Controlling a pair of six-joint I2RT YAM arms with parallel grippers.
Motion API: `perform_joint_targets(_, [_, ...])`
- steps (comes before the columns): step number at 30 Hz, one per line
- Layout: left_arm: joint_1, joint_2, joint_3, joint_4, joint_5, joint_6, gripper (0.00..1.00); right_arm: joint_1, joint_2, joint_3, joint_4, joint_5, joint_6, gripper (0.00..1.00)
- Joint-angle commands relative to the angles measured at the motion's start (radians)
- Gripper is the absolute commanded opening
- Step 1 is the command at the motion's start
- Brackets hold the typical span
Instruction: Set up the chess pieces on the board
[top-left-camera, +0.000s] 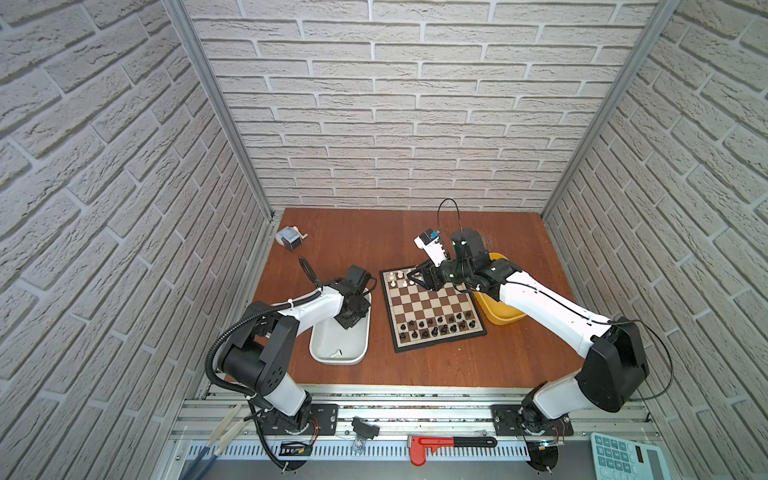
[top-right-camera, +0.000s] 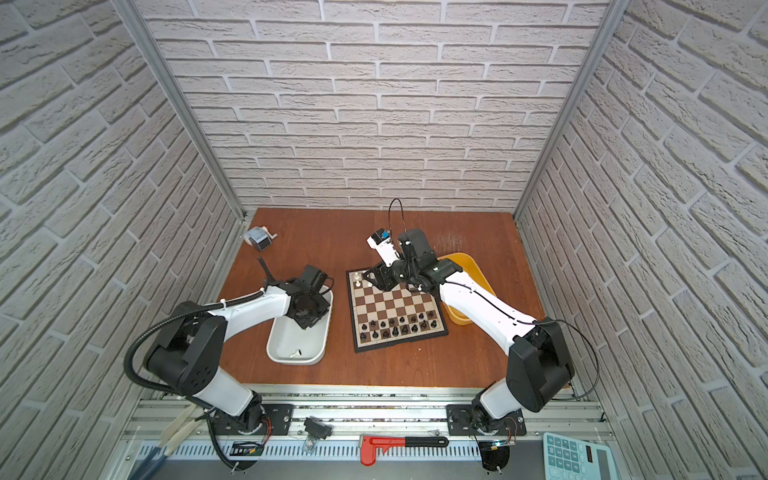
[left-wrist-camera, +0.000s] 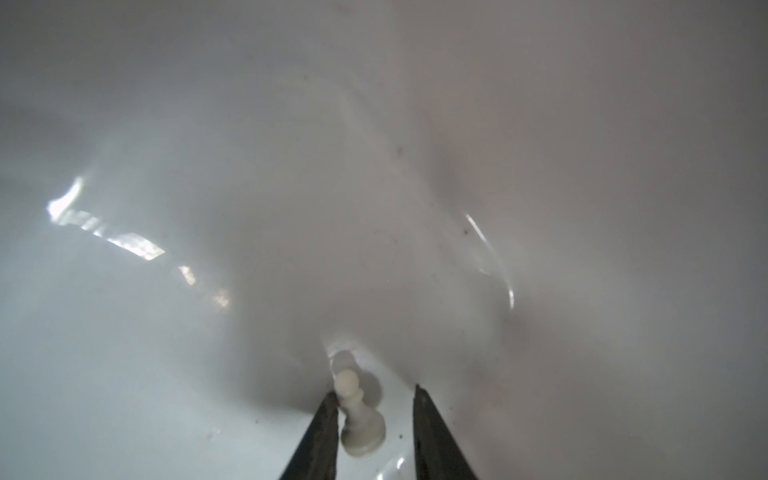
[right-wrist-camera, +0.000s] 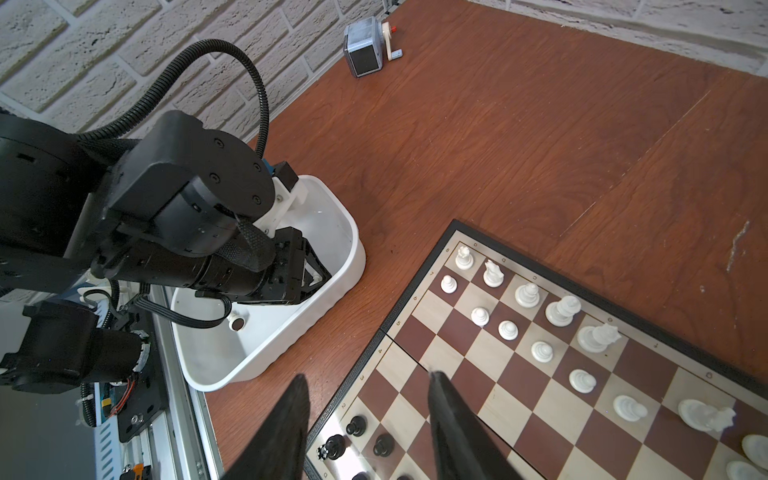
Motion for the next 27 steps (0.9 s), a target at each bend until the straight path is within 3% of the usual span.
perform_joint_targets(1, [-0.004, 0.023, -0.004, -0.023, 0.013, -0.026, 0.31, 0.008, -0.015, -0.007, 0.01, 0.01, -0.021, 0.48])
perform_joint_targets(8, [-0.009, 0.006, -0.034, -0.007, 0.058, -0.061, 0.28, 0.008, -0.012, -0.009, 0.009, 0.01, -0.018, 0.48])
perform_joint_targets(27, [0.029, -0.006, -0.082, 0.014, 0.049, -0.094, 0.2, 0.008, -0.045, -0.03, 0.006, 0.022, -0.008, 0.48])
